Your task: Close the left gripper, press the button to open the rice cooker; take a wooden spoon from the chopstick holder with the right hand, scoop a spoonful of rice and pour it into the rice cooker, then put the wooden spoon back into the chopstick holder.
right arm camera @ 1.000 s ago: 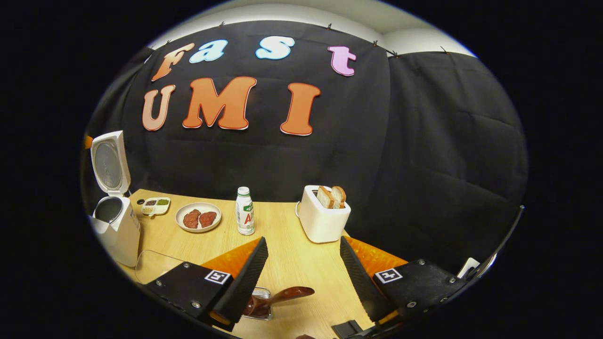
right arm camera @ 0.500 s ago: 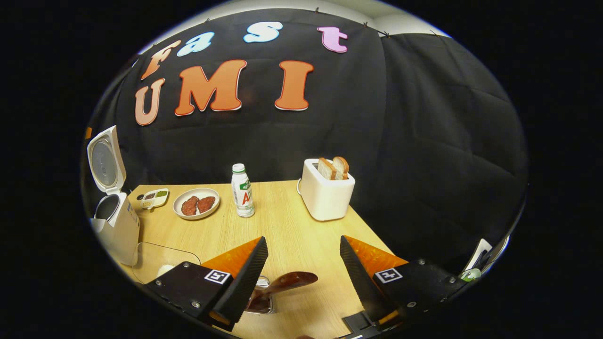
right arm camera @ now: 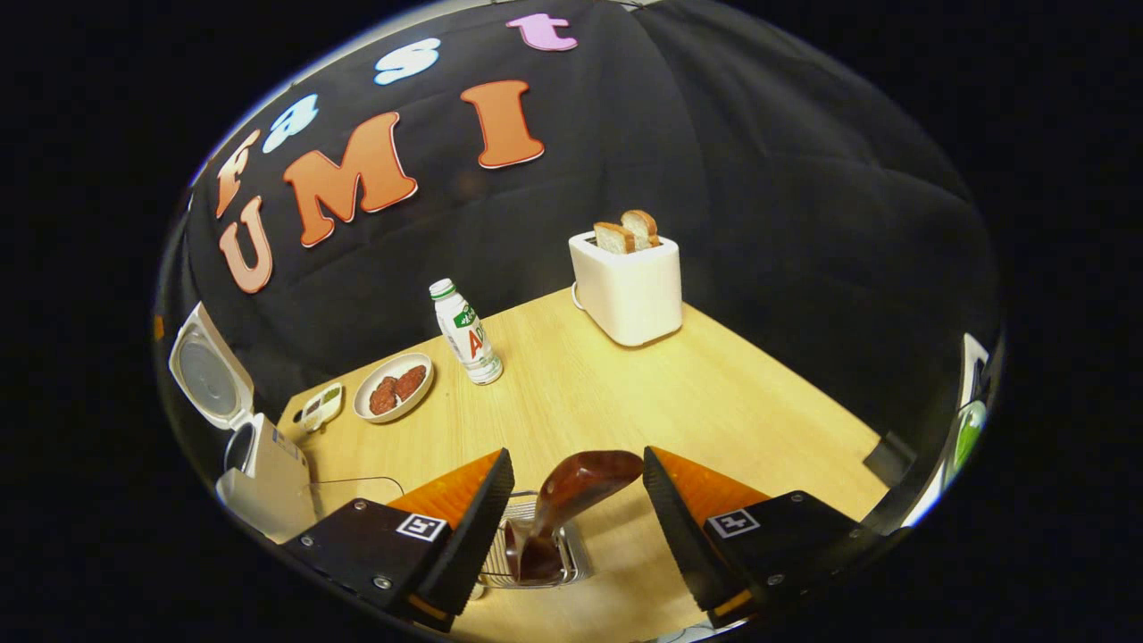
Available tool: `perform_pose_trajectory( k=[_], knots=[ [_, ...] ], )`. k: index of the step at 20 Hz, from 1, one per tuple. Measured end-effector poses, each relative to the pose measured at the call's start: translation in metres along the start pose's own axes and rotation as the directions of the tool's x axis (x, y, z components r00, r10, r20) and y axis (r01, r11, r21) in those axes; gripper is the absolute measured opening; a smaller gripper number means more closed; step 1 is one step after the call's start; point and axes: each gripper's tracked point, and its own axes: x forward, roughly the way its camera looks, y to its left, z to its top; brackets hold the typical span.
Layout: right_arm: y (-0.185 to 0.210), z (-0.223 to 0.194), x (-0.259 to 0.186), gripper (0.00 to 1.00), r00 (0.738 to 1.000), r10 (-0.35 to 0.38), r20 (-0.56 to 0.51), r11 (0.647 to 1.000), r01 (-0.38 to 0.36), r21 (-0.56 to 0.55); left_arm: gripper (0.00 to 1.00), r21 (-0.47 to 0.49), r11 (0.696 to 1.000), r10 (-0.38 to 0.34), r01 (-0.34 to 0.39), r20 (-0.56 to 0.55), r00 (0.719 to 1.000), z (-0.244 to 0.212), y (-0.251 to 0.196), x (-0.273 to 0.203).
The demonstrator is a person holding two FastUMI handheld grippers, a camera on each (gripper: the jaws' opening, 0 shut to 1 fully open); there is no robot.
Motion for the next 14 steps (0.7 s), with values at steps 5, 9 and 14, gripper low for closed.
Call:
perform_pose_trajectory(
  k=[5, 9, 14],
  knots=[
    [0.008, -0.02, 0.013, 0.68, 0.999, 0.036, -0.041, 0.994, -0.031, 0.102, 0.93, 0.006, 1.0, -0.014, 0.015, -0.01, 1.0, -0.002, -0.004, -0.002],
    [0.021, -0.031, 0.011, 0.42, 0.993, 0.095, -0.072, 0.986, -0.083, 0.147, 0.93, 0.016, 0.999, -0.036, 0.037, -0.039, 0.999, -0.013, -0.009, -0.003],
    [0.019, -0.029, 0.011, 0.17, 0.996, 0.069, -0.059, 0.986, -0.059, 0.159, 0.89, 0.031, 0.998, -0.061, 0.063, -0.05, 0.997, -0.019, -0.016, -0.005]
  ],
)
